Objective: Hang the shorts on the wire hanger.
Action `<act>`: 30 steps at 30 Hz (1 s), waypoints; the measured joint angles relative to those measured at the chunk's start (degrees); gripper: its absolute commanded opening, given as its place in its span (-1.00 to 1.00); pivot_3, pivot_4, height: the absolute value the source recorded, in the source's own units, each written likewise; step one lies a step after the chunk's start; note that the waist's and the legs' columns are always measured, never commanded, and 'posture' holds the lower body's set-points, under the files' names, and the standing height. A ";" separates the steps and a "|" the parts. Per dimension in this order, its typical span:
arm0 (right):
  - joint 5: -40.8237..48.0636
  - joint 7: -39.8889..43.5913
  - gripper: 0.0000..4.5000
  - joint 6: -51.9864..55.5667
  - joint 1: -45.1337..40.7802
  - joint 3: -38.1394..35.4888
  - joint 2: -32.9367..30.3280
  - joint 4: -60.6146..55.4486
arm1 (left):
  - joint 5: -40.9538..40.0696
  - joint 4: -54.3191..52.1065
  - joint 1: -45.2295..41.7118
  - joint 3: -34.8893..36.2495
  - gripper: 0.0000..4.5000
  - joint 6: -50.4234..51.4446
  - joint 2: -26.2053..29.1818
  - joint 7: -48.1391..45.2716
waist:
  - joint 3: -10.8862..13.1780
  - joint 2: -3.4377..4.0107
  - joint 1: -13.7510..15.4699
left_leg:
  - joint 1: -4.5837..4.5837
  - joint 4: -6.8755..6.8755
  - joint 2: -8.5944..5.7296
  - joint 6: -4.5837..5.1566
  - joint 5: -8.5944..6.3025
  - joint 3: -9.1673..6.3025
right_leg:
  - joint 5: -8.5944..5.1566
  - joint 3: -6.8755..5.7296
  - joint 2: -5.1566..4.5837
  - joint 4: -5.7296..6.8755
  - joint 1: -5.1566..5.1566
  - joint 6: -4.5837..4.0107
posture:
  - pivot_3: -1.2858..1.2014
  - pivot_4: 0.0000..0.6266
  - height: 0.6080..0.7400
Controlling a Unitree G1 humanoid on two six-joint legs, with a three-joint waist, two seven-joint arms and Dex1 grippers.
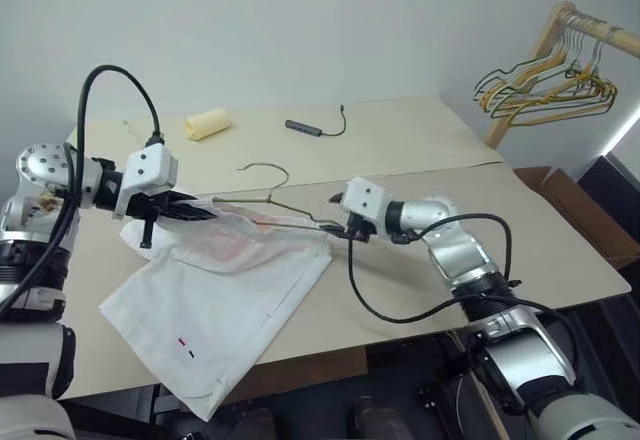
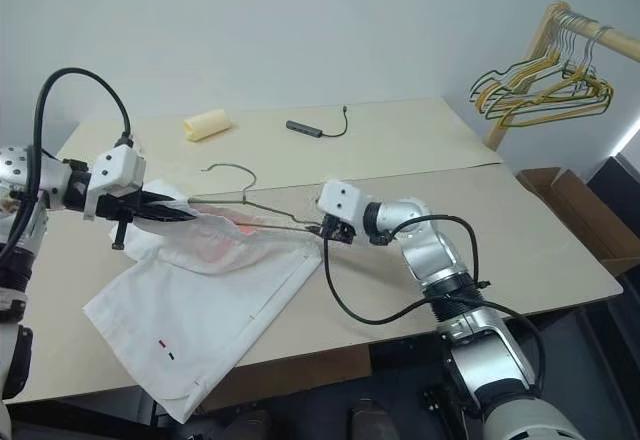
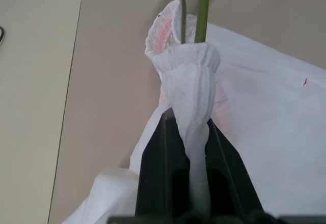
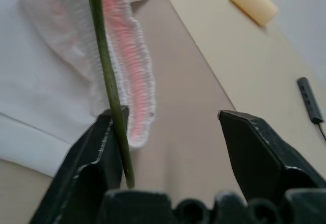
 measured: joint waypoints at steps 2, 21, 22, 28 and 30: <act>2.10 -0.18 0.99 -0.14 0.00 -2.34 -0.81 -0.04 | 0.20 -0.04 0.57 0.02 -1.00 -0.10 -0.07 0.59 | 0.00 0.00 -0.10 | 0.00 0.00 0.00 0.00 0.00 0.00 | 0.00 0.00 0.00 -0.01 0.00 0.00 | 0.00 -1.00 1.00; 18.69 7.26 0.99 18.05 11.38 -9.62 -2.06 0.70 | 1.01 0.38 2.17 4.28 -1.00 0.56 -0.62 6.38 | -0.02 -0.04 -1.40 | 0.12 0.01 0.03 0.01 0.00 0.00 | -0.04 0.05 0.04 0.01 0.09 0.10 | 0.02 -1.00 1.00; 18.68 7.05 0.99 18.05 11.13 -9.17 -1.23 1.45 | 0.59 0.02 2.18 4.73 -1.00 0.83 -0.61 6.36 | -0.02 -0.03 -1.39 | 0.11 0.01 0.04 0.01 0.00 0.00 | -0.04 0.05 0.04 0.01 0.08 0.09 | 0.03 -1.00 1.00; 17.77 6.33 0.99 17.67 4.90 -6.60 6.15 11.12 | -1.73 -2.30 2.80 7.48 -1.00 2.61 -0.52 6.26 | -0.02 -0.03 -1.01 | 0.09 0.02 0.02 0.01 0.00 -0.01 | 0.03 0.05 0.02 0.00 0.09 0.02 | 0.05 -1.00 1.00; 17.65 6.29 0.99 16.71 2.98 -6.26 7.88 14.10 | -1.73 -2.77 3.14 7.47 -1.00 3.00 -0.53 6.32 | -0.02 -0.04 -0.98 | 0.08 0.02 0.02 0.01 0.00 -0.03 | 0.07 0.03 0.02 0.00 0.09 -0.05 | 0.05 -1.00 1.00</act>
